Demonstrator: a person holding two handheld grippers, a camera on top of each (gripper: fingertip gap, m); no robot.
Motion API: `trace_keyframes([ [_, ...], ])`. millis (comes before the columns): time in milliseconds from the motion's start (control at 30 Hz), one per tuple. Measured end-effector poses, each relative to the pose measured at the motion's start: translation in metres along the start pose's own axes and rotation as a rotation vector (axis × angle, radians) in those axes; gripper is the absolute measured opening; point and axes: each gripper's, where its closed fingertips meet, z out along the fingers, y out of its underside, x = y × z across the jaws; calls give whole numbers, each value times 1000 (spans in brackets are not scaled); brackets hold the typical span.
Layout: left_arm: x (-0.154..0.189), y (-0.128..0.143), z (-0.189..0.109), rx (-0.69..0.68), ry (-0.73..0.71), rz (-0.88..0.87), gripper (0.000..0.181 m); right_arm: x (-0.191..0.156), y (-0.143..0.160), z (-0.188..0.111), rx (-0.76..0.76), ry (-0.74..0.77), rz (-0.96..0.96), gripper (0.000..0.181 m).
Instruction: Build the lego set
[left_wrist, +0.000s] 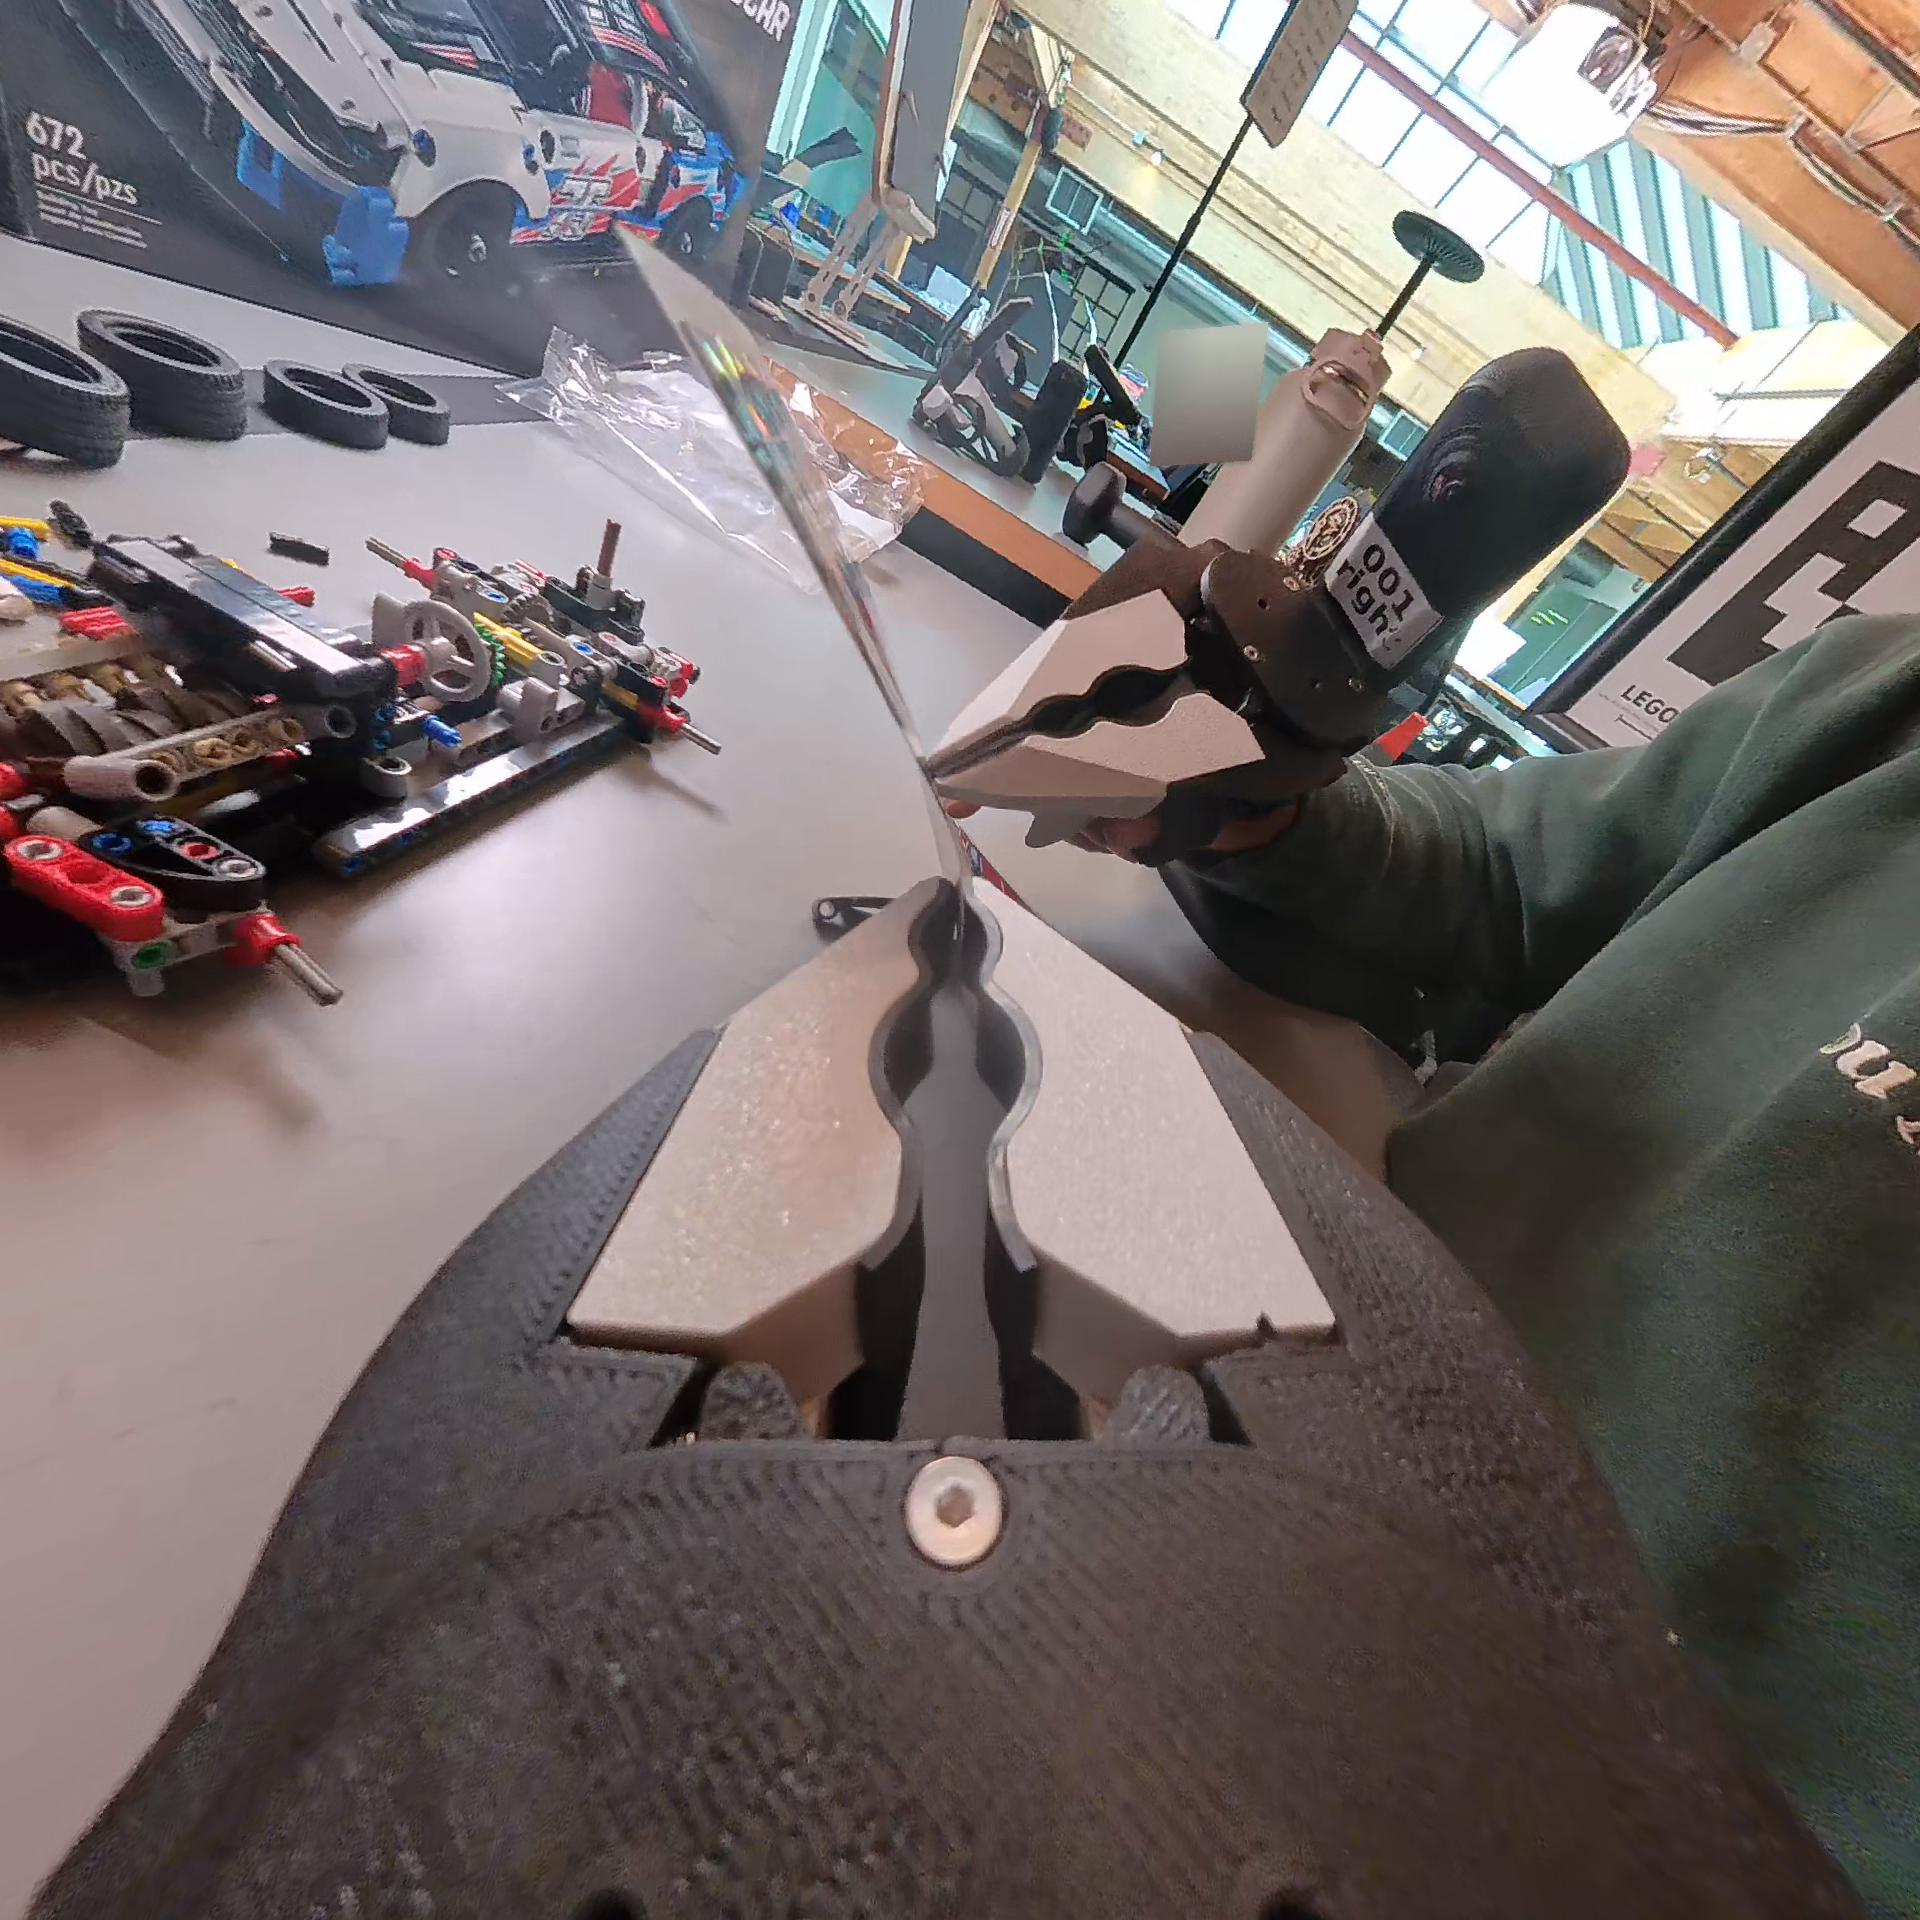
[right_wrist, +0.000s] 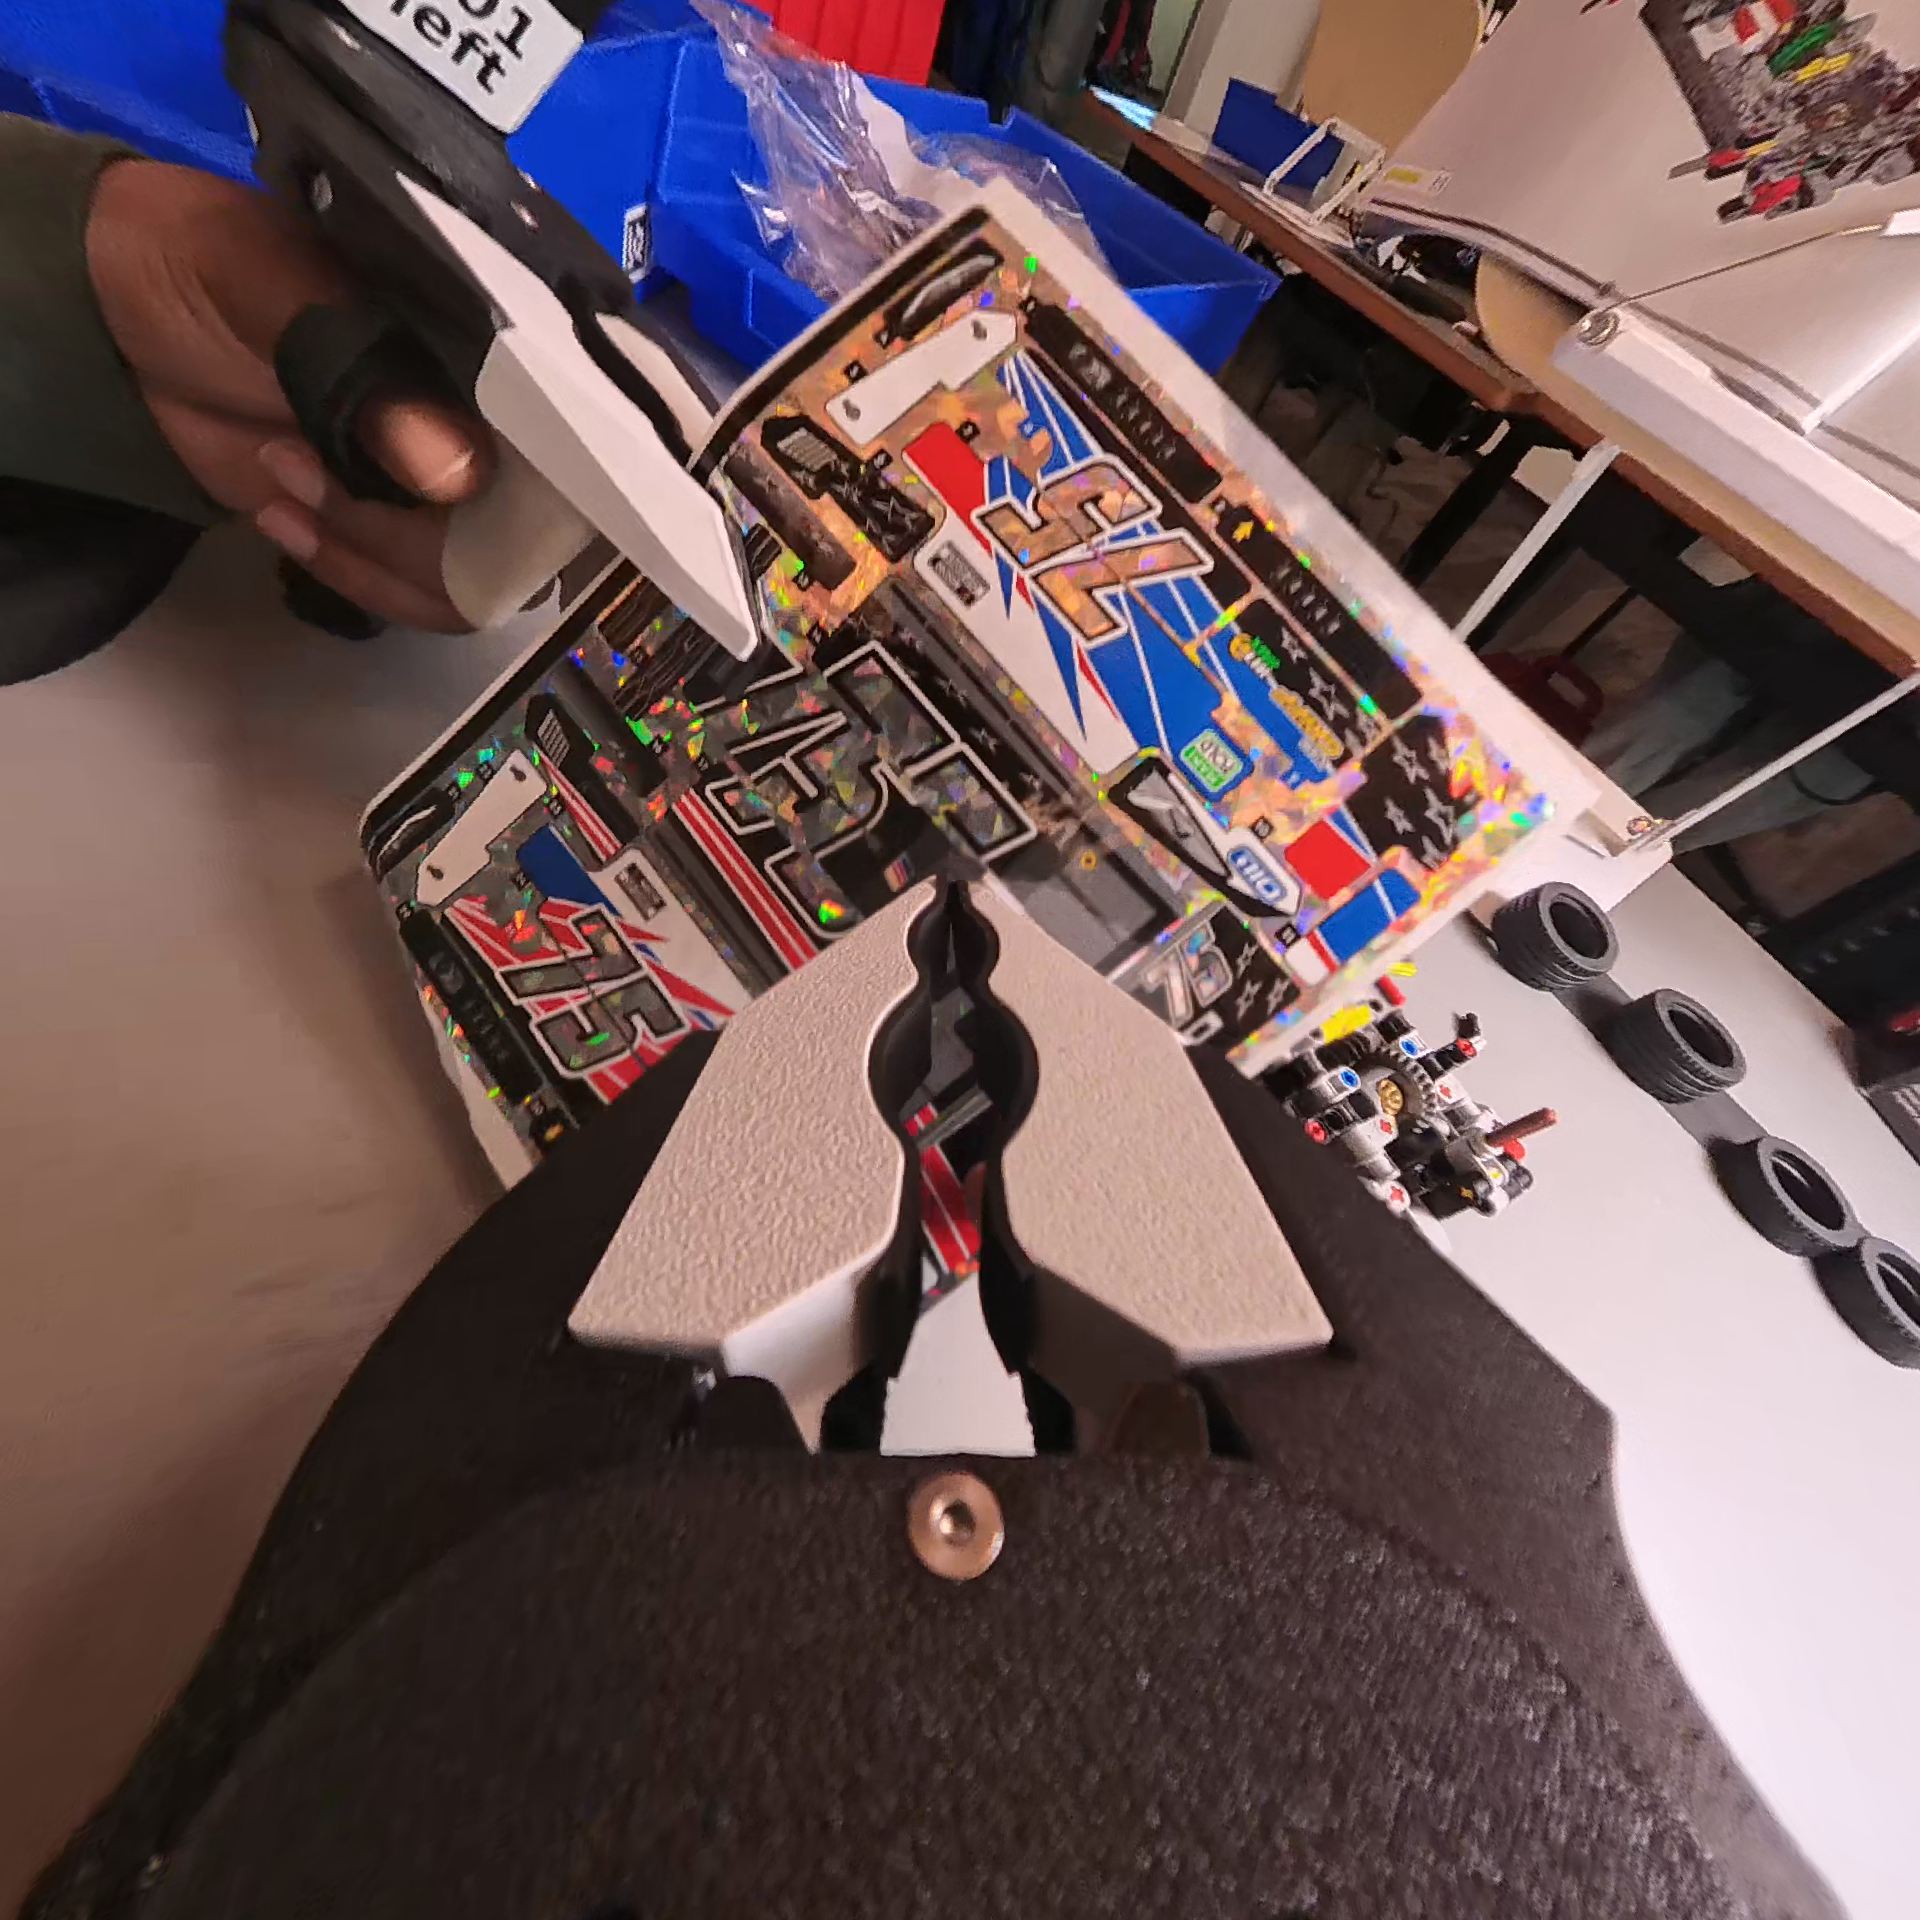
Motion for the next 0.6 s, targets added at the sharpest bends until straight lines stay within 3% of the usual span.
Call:
trace_keyframes([
  [600,-7,-1,-7,-2,1,-15,0,54,4,-19,10,161,54,0],
])
